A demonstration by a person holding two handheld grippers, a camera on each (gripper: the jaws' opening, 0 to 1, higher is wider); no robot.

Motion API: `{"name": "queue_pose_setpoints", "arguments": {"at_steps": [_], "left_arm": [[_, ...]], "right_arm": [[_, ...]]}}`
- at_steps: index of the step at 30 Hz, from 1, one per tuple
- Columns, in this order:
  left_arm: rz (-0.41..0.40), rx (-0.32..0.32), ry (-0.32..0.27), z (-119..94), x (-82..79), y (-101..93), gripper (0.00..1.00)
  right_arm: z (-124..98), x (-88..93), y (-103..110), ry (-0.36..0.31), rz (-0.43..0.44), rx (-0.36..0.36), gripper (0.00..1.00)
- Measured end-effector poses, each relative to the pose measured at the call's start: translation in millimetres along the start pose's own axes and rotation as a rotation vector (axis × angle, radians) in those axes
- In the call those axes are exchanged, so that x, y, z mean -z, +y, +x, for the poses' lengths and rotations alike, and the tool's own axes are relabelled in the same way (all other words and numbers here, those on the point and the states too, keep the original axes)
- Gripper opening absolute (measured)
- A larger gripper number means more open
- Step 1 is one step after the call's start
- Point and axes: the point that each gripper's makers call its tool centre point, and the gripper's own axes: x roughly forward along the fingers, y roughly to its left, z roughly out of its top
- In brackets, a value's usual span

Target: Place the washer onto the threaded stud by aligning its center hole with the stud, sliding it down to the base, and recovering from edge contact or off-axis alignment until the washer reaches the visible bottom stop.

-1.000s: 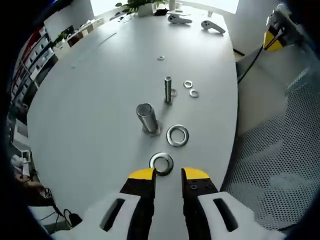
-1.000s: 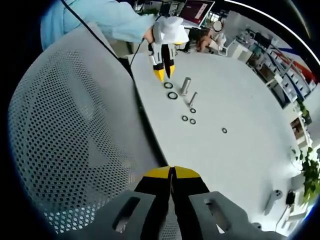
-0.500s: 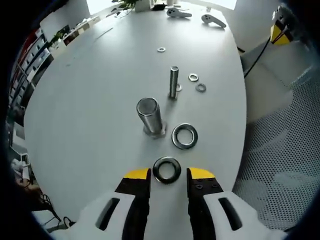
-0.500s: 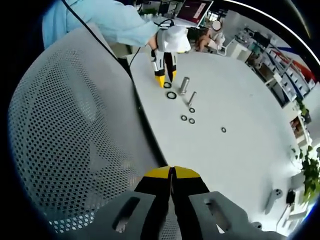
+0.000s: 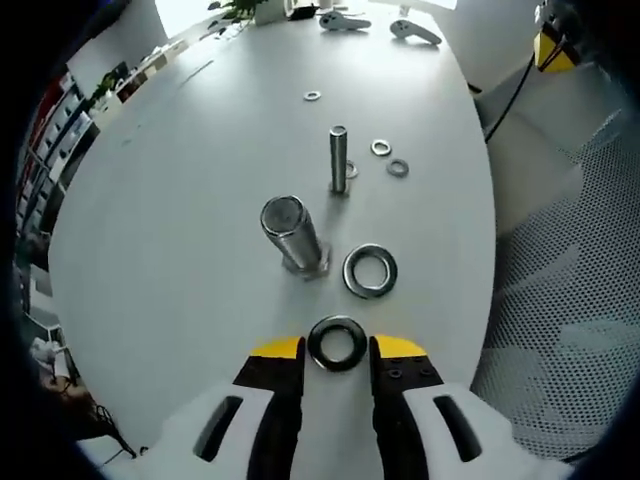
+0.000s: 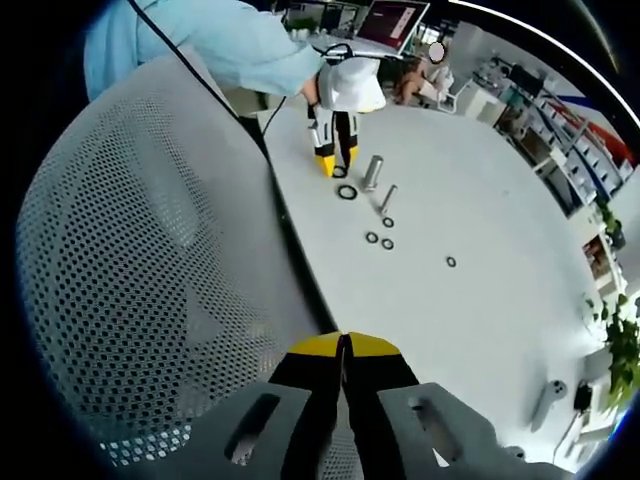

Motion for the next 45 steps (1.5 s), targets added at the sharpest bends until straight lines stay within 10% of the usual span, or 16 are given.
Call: {"name": "queue_pose_setpoints", "arguments": {"at_steps": [22,45], "left_arm": [[0.039,0.012,0.131,2.0,-1.6,-3.6,0.22],[0.09,0.0,0.115,-0.5,-0.8,-3.2,0.19]], "right_arm": [[0.3,0.7,-2.7,0.003,0.007,0.014,0.03],[-0.1,0.5,-3.2,0.001,0.007,0.017,0.03]]}}
